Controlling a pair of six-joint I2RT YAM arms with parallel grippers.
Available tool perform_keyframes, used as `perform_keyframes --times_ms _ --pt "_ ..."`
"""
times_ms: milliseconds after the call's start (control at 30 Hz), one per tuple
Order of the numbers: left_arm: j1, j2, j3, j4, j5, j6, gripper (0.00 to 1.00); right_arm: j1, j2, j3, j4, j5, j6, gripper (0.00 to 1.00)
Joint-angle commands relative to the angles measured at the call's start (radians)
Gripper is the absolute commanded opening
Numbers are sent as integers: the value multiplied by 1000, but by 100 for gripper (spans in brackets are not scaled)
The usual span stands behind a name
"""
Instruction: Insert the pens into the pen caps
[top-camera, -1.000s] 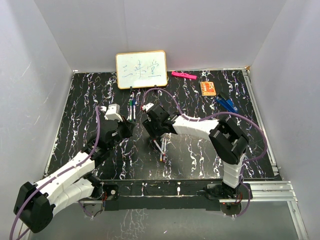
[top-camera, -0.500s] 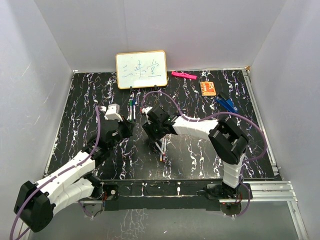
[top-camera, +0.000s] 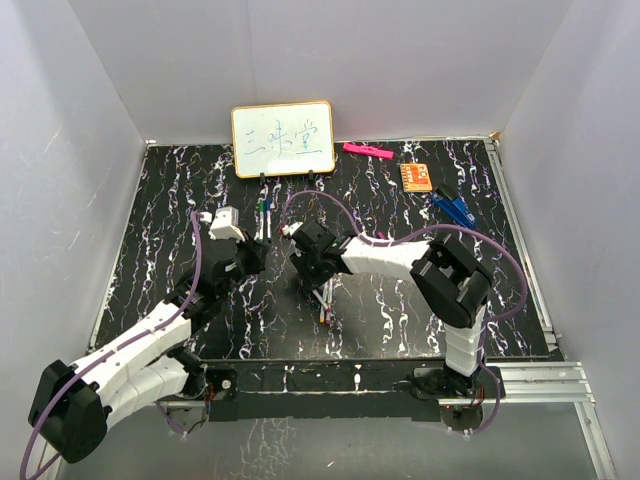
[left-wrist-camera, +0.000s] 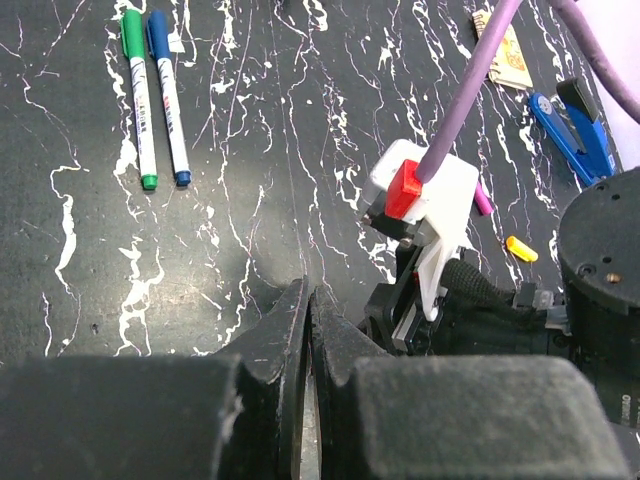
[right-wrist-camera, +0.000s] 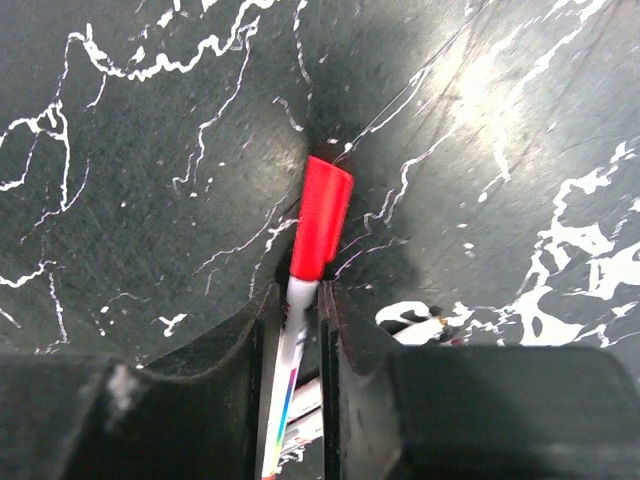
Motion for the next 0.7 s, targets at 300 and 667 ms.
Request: perform_keyframes --times_ms 300,667 --pt "0 -8 12 3 -31 3 2 27 43 44 -21 95 40 0" --pt "0 -25 8 -8 -17 29 2 3 147 339 -19 322 153 0"
